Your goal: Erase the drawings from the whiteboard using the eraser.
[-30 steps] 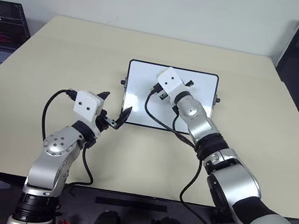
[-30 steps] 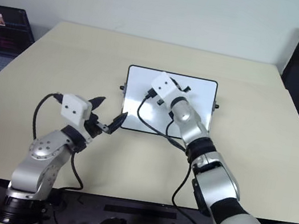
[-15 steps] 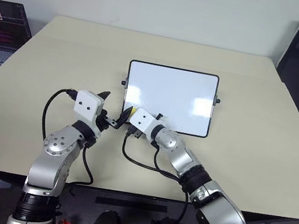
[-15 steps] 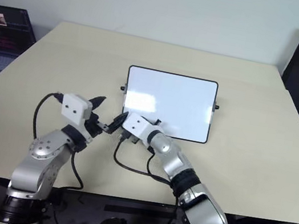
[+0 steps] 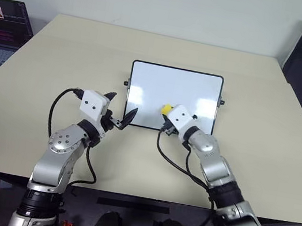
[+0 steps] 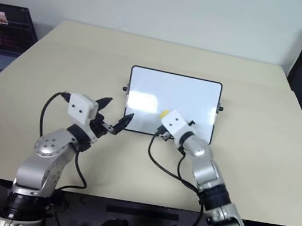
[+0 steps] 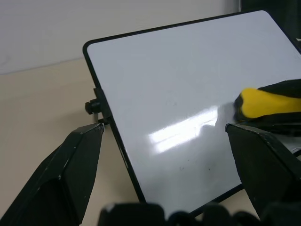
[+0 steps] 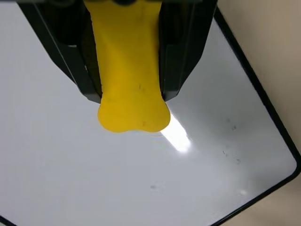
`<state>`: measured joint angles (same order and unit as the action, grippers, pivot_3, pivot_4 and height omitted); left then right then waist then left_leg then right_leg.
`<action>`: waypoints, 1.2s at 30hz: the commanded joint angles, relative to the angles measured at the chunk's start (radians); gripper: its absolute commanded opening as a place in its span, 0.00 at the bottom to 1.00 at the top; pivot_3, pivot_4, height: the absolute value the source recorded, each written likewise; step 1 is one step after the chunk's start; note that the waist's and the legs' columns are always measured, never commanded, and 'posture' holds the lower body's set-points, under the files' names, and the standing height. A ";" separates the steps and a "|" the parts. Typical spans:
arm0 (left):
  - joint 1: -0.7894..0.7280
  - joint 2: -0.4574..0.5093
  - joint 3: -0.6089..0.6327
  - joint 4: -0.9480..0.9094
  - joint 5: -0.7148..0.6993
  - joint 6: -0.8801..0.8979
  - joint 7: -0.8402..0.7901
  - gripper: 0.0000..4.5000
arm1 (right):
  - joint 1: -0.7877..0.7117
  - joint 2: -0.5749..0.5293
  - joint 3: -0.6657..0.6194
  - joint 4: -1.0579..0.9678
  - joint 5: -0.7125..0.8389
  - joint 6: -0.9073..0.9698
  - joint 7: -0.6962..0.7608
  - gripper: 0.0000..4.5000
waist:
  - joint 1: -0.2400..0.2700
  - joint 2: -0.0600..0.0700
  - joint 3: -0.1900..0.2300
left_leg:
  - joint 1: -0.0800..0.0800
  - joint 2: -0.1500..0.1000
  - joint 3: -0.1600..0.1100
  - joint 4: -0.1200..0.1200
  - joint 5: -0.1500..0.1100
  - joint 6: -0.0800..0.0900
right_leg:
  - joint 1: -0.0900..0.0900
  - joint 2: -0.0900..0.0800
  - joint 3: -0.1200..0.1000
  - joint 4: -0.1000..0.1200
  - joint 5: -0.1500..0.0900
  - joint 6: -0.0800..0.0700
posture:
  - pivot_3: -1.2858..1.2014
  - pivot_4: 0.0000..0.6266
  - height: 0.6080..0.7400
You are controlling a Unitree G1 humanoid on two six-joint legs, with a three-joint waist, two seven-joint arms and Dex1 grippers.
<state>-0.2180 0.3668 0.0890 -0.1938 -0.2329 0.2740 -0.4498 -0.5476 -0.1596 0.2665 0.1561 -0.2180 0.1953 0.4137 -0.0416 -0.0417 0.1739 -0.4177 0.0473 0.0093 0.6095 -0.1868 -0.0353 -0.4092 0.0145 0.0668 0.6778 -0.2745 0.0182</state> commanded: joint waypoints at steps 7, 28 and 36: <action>-0.014 0.003 0.004 -0.016 -0.011 -0.023 -0.008 1.00 | 0.163 -0.041 -0.183 -0.379 0.174 0.354 0.021 0.27 | -0.002 0.000 0.000 | 0.000 0.000 0.000 0.000 0.000 0.000 | 0.000 0.000 0.000 0.001 0.000 0.000 | 0.52 0.24 1.00; -0.174 -0.042 -0.186 0.084 -0.133 0.017 -0.335 1.00 | 0.324 -0.275 -0.482 -0.478 0.188 0.578 -0.100 0.27 | 0.002 0.000 0.001 | -0.001 -0.002 0.004 0.000 -0.001 -0.001 | 0.000 0.001 0.000 -0.004 0.000 0.003 | 0.52 0.24 1.00; -0.229 -0.018 -0.244 0.121 -0.196 0.111 -0.508 1.00 | 0.292 -0.273 -0.516 -0.394 0.233 0.684 -0.107 0.27 | -0.006 0.001 0.001 | 0.001 -0.002 0.003 0.000 -0.001 0.000 | 0.000 0.002 0.000 -0.001 0.000 0.003 | 0.52 0.24 1.00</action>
<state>-0.4198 0.3415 -0.1509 -0.0627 -0.4074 0.3784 -0.9320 -0.2262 -0.4291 -0.2203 -0.2243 -0.0061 0.8710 0.3147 -0.0479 -0.0410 0.1752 -0.4172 0.0451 0.0128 0.6098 -0.1874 -0.0357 -0.4093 0.0165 0.0670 0.6770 -0.2749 0.0210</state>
